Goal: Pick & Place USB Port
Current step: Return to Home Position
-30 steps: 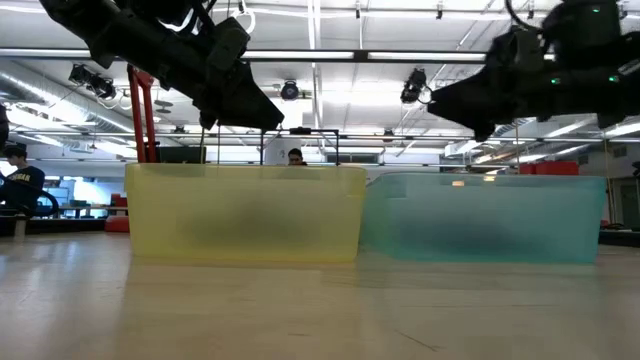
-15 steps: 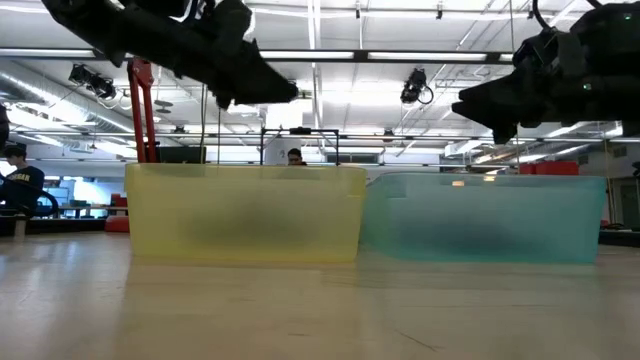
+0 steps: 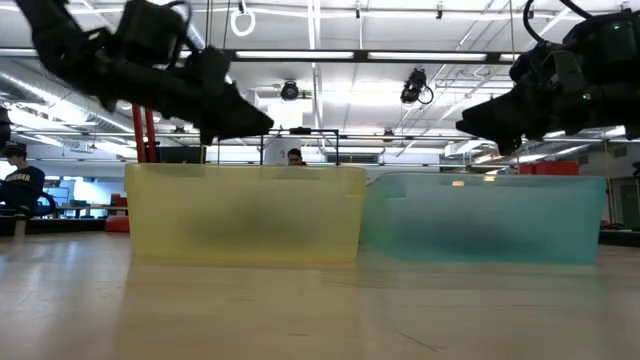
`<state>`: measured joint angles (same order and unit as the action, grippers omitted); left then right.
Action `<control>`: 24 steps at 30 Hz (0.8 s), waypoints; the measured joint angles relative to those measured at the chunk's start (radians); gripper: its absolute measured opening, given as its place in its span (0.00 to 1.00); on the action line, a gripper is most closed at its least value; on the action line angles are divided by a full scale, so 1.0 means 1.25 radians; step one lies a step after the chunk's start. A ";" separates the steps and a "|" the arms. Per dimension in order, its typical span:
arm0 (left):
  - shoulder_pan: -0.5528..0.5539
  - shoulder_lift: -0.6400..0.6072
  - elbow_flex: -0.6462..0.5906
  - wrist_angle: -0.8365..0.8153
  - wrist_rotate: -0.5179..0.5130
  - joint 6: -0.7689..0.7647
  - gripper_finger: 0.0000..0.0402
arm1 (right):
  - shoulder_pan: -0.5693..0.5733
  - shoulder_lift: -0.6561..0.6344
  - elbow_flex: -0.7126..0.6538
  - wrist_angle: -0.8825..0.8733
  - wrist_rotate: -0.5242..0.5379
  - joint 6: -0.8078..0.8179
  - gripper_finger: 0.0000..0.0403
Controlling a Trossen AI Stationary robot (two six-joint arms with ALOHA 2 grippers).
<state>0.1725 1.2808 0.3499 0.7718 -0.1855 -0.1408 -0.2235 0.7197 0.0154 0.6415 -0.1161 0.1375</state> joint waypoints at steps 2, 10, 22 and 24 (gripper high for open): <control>0.008 -0.006 -0.068 0.109 0.013 -0.021 0.34 | -0.007 -0.009 0.000 -0.010 0.000 0.001 0.37; 0.009 -0.119 -0.261 0.293 0.026 -0.039 0.34 | -0.026 -0.013 0.000 -0.088 0.009 0.005 0.37; 0.009 -0.368 -0.273 -0.070 0.021 -0.040 0.34 | -0.026 -0.014 0.000 -0.109 0.025 0.001 0.37; 0.009 -0.398 -0.273 -0.110 0.031 -0.053 0.34 | -0.026 -0.014 0.000 -0.109 0.029 -0.003 0.37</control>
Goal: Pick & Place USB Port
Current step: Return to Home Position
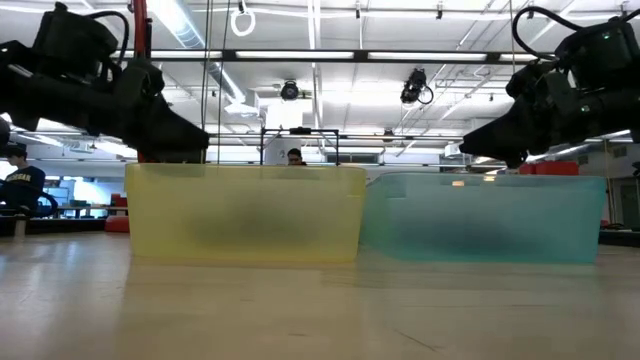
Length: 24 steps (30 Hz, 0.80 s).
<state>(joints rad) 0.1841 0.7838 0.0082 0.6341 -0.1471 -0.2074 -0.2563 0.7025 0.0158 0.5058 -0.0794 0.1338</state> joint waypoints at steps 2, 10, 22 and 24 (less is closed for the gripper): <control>0.000 -0.029 0.000 -0.045 0.012 -0.003 0.34 | 0.000 0.000 0.000 0.000 0.011 -0.007 0.37; 0.000 -0.135 0.000 -0.096 0.016 0.028 0.34 | 0.000 0.000 0.000 -0.007 0.038 -0.015 0.37; 0.000 -0.156 0.000 -0.126 0.016 -0.121 0.34 | 0.000 0.000 0.001 -0.018 0.135 0.111 0.37; 0.000 -0.156 -0.001 -0.126 0.016 -0.115 0.34 | 0.000 0.000 0.001 -0.018 0.135 0.115 0.37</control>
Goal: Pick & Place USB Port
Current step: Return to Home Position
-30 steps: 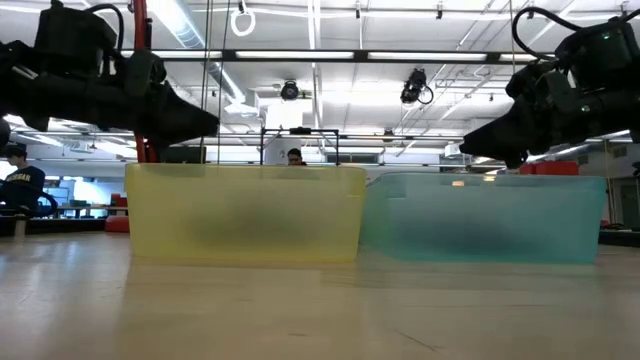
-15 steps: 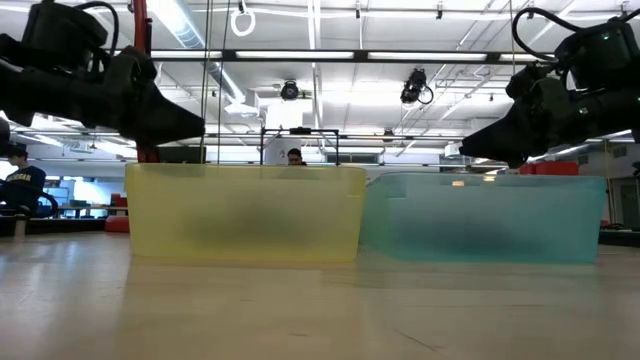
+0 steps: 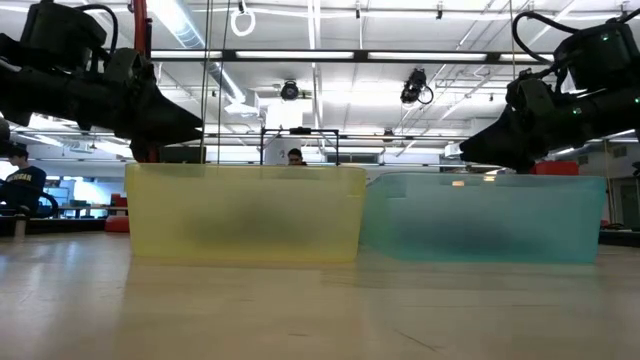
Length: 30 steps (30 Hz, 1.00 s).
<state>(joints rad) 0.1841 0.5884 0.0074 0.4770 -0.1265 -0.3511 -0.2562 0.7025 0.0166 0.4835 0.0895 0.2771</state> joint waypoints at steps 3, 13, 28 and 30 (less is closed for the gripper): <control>0.000 0.000 0.000 0.000 0.000 -0.004 0.34 | 0.000 0.000 0.000 0.000 0.000 0.000 0.37; 0.000 0.000 0.000 0.000 0.000 -0.003 0.34 | 0.000 0.000 0.000 0.002 0.000 -0.001 0.37; 0.000 -0.067 0.000 0.000 0.000 -0.003 0.34 | 0.000 -0.127 0.000 0.000 0.002 -0.001 0.37; 0.000 -0.096 0.000 -0.001 0.000 -0.003 0.34 | 0.000 -0.176 0.000 -0.001 0.001 -0.001 0.37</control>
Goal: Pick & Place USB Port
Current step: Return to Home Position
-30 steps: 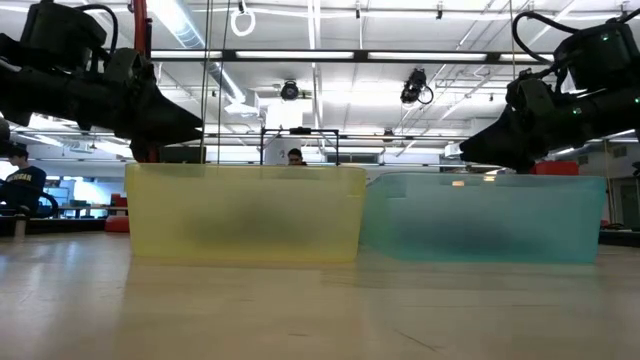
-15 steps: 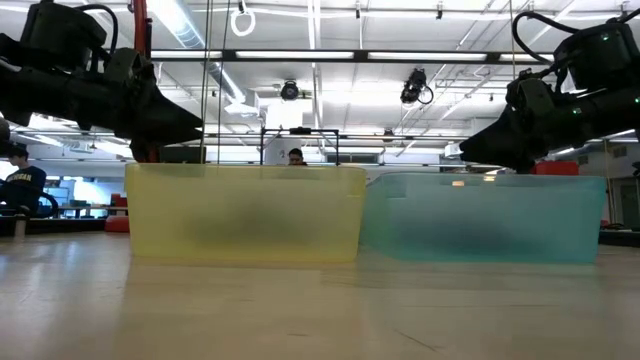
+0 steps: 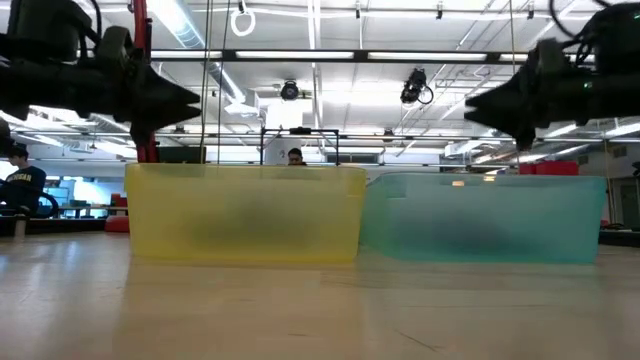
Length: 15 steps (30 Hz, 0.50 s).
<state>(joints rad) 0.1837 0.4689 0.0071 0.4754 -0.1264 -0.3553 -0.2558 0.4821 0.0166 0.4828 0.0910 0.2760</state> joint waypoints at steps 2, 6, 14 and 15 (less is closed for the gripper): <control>0.000 -0.029 0.000 -0.002 0.000 0.001 0.34 | 0.000 -0.047 0.000 0.000 -0.002 0.000 0.37; 0.000 -0.089 0.000 -0.001 0.000 0.001 0.34 | 0.000 -0.133 0.000 0.000 -0.002 0.000 0.37; 0.000 -0.222 0.000 -0.001 0.000 0.001 0.34 | 0.000 -0.282 0.000 0.000 -0.002 0.000 0.37; 0.000 -0.239 0.000 -0.001 0.000 0.000 0.34 | 0.000 -0.298 0.000 0.000 -0.001 0.000 0.37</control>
<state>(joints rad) 0.1837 0.1703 0.0067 0.4737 -0.1265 -0.3553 -0.2558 0.1098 0.0166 0.4824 0.0894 0.2760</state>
